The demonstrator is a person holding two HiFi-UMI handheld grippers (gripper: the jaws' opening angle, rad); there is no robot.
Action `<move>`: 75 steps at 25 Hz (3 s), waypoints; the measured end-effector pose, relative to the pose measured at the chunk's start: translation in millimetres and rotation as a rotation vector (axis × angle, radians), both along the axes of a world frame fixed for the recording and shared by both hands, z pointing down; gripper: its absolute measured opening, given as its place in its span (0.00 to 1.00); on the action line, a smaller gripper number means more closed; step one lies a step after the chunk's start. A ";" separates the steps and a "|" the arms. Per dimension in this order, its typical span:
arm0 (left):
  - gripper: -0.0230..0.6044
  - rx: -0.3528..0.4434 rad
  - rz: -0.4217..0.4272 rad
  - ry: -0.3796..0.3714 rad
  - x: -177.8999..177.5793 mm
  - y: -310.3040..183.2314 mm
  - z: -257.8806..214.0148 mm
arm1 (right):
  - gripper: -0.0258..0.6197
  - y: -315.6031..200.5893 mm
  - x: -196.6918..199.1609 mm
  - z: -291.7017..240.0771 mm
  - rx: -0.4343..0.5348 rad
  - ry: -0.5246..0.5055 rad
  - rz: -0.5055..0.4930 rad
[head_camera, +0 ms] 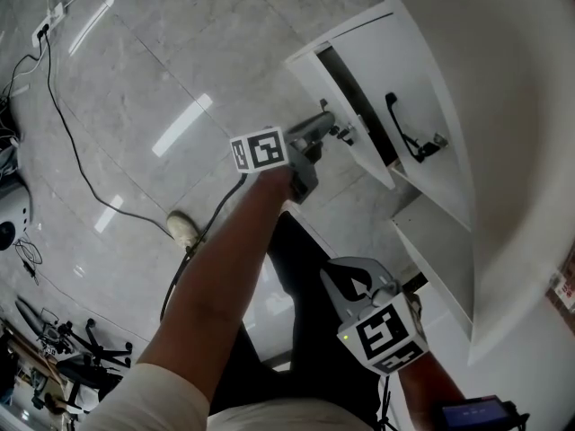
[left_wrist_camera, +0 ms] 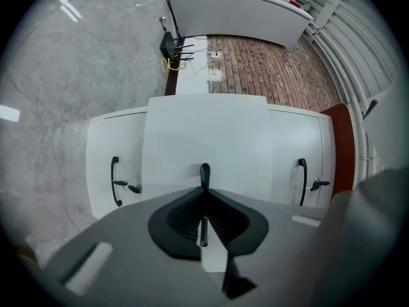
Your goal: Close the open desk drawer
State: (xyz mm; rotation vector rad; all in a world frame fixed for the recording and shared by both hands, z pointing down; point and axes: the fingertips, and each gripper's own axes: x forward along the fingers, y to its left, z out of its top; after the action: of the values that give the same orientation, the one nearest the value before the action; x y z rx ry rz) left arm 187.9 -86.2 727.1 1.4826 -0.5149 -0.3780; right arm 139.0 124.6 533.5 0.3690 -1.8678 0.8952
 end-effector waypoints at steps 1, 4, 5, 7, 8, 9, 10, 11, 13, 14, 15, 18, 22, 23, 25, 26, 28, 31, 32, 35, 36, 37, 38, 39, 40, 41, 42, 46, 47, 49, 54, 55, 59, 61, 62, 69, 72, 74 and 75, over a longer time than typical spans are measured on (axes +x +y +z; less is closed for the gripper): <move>0.07 0.006 0.002 0.007 3.6 -2.9 -2.2 | 0.05 -0.1 0.6 0.4 0.000 0.000 0.000; 0.07 0.024 0.006 0.028 13.8 -11.6 -8.2 | 0.05 -0.8 1.6 1.5 -0.002 -0.001 0.006; 0.07 0.027 0.008 0.028 16.0 -14.0 -8.7 | 0.05 -0.5 1.6 1.5 -0.002 -0.001 0.007; 0.07 0.029 0.012 0.020 17.5 -16.2 -6.8 | 0.05 1.0 2.0 1.2 -0.005 -0.001 0.007; 0.07 0.029 0.013 0.017 17.6 -16.4 -5.5 | 0.05 2.1 2.8 1.2 -0.007 0.000 0.008; 0.07 0.029 0.013 0.014 17.9 -16.7 -4.4 | 0.05 3.0 3.8 1.6 -0.009 0.001 0.008; 0.07 0.028 0.011 0.010 18.5 -17.4 -3.2 | 0.05 3.5 4.9 2.2 -0.010 0.003 0.008; 0.07 0.028 0.011 0.006 19.5 -18.2 -2.0 | 0.05 4.0 5.7 2.9 -0.011 0.005 0.008; 0.07 0.030 0.012 0.004 22.0 -19.8 -1.0 | 0.05 4.4 5.6 3.3 -0.010 0.006 0.009; 0.07 0.032 0.012 0.007 23.2 -20.9 -1.5 | 0.05 4.5 5.1 3.3 -0.010 0.005 0.009; 0.07 0.034 0.013 0.010 24.6 -22.1 -2.1 | 0.05 4.7 4.8 3.5 -0.009 0.004 0.009; 0.07 0.035 0.011 0.014 28.9 -25.9 -2.3 | 0.05 6.0 5.9 5.1 -0.012 0.005 0.006; 0.07 0.042 0.014 0.017 32.2 -28.0 -1.3 | 0.05 7.0 10.9 6.1 -0.014 0.010 0.004; 0.07 0.045 0.015 0.017 33.3 -28.9 -1.0 | 0.05 6.8 12.5 6.8 -0.013 0.012 0.004; 0.07 0.047 0.021 0.014 35.9 -30.0 -0.7 | 0.05 7.1 14.1 7.2 -0.014 0.016 0.004; 0.07 0.046 0.024 0.013 36.5 -29.8 -0.8 | 0.05 7.7 13.9 6.5 -0.015 0.017 0.003; 0.07 0.044 0.024 0.012 36.2 -29.5 -0.8 | 0.05 9.9 13.8 5.3 -0.017 0.020 -0.004; 0.07 0.039 0.023 -0.016 36.4 -29.1 1.7 | 0.05 14.4 15.2 5.6 -0.023 0.025 -0.007; 0.07 0.038 0.029 -0.030 36.1 -28.2 2.5 | 0.05 15.7 15.1 5.2 -0.025 0.024 -0.004; 0.13 0.044 0.053 -0.051 35.5 -27.8 -1.5 | 0.05 17.9 14.9 3.3 -0.029 0.021 0.004; 0.17 0.045 0.061 -0.058 34.6 -27.5 -2.8 | 0.05 18.0 14.4 2.2 -0.028 0.022 0.008; 0.20 0.043 0.067 -0.068 32.1 -26.3 -3.4 | 0.05 17.7 13.4 0.7 -0.024 0.024 0.013; 0.21 0.040 0.072 -0.078 27.9 -24.4 -3.7 | 0.05 17.0 11.5 -1.3 -0.018 0.025 0.018; 0.21 0.038 0.075 -0.086 22.2 -22.1 -4.4 | 0.05 16.2 8.9 -3.5 -0.013 0.025 0.023; 0.21 0.038 0.079 -0.092 15.6 -19.3 -5.6 | 0.05 15.6 6.0 -5.8 -0.009 0.024 0.025; 0.21 0.040 0.084 -0.098 9.2 -16.3 -7.0 | 0.05 15.3 3.2 -7.6 -0.006 0.023 0.026; 0.21 0.041 0.088 -0.100 3.2 -13.4 -8.7 | 0.05 15.3 0.9 -8.7 -0.003 0.024 0.025; 0.21 0.054 0.095 -0.084 -21.9 -1.6 -27.0 | 0.05 15.3 -12.7 -12.4 0.011 0.025 0.034; 0.21 0.062 0.103 -0.079 -27.9 2.9 -36.1 | 0.05 14.6 -17.2 -15.9 0.019 0.026 0.037; 0.21 0.078 0.122 -0.072 -39.9 12.9 -57.4 | 0.05 12.0 -24.6 -25.2 0.042 0.037 0.042; 0.20 0.115 0.150 -0.051 -75.0 37.4 -118.9 | 0.05 3.9 -41.0 -57.8 0.109 0.070 0.069; 0.20 0.126 0.159 -0.046 -81.0 42.9 -132.9 | 0.05 2.6 -44.3 -65.4 0.123 0.076 0.077; 0.19 0.183 0.173 -0.029 -114.6 62.3 -202.1 | 0.05 1.6 -66.1 -103.9 0.180 0.099 0.105; 0.17 0.209 0.165 -0.050 -148.8 75.1 -243.8 | 0.05 7.5 -90.0 -135.1 0.201 0.109 0.118; 0.14 0.219 0.157 -0.056 -167.4 81.9 -265.8 | 0.05 10.2 -103.0 -151.0 0.213 0.112 0.122; 0.04 0.278 0.181 -0.026 -226.1 136.6 -372.4 | 0.05 29.0 -128.7 -192.7 0.287 0.075 0.142; 0.04 0.376 0.232 -0.054 -262.1 150.3 -432.7 | 0.05 34.3 -144.8 -221.9 0.324 0.081 0.147; 0.04 0.434 0.265 -0.081 -281.3 161.8 -465.5 | 0.05 37.4 -152.8 -237.9 0.350 0.091 0.136; 0.04 0.459 0.277 -0.096 -289.4 169.1 -480.3 | 0.05 38.7 -158.3 -246.3 0.367 0.089 0.130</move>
State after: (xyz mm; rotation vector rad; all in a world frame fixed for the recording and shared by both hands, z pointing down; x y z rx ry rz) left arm -101.4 82.9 246.7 1.9953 -0.3010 -0.2128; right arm -19.4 163.3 287.2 0.7493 -1.9404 0.6059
